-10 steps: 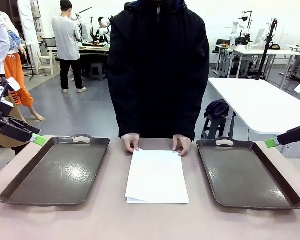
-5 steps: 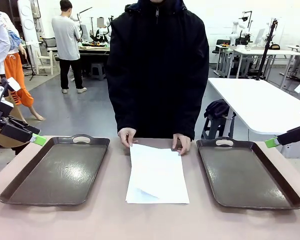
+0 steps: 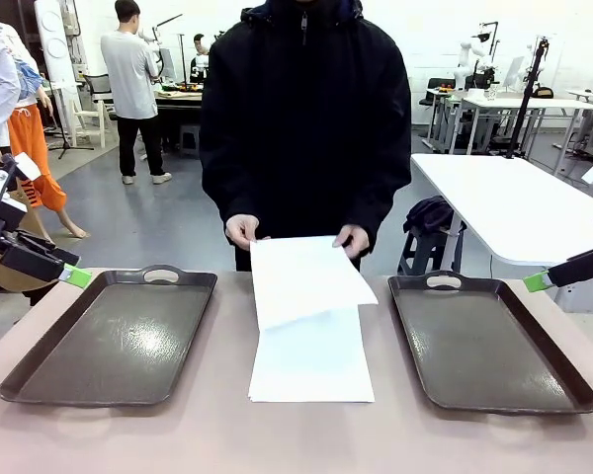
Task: Sort the A4 documents.
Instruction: Receive the A4 Paper.
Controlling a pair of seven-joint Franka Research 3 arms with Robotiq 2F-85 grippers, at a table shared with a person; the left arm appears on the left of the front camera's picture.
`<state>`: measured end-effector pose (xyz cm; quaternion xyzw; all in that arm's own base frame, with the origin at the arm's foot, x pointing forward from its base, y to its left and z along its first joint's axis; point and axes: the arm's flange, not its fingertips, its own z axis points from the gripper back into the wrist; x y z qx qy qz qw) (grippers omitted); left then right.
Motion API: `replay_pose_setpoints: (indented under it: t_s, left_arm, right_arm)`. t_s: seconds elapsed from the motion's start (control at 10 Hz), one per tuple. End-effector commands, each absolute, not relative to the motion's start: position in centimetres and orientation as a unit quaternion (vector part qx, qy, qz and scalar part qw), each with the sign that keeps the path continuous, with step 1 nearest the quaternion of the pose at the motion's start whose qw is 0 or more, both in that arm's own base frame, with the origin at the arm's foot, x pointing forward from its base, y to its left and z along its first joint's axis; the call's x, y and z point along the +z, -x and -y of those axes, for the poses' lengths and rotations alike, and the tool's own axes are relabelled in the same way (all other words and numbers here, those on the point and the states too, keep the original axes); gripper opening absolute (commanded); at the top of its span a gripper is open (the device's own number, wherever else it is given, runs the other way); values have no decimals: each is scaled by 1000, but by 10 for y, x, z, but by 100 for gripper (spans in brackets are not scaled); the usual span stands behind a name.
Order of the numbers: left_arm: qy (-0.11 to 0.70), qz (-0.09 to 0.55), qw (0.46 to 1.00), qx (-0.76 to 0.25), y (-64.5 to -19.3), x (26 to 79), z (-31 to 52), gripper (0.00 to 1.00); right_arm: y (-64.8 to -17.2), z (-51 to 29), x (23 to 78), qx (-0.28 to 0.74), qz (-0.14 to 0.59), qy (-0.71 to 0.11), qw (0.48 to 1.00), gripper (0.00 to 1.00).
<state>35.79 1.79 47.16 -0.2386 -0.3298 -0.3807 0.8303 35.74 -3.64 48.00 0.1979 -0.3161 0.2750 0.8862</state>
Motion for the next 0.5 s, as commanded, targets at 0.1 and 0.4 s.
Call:
replay_pose_setpoints:
  t_s: [0.1, 0.4]
  left_arm:
    - [245, 338, 822, -387, -359, 471, -20, 100]
    - [245, 338, 822, -387, -359, 471, -20, 100]
  right_arm:
    - [-358, 37, 479, 276, 316, -204, 884, 100]
    - [-358, 37, 479, 276, 316, -204, 884, 100]
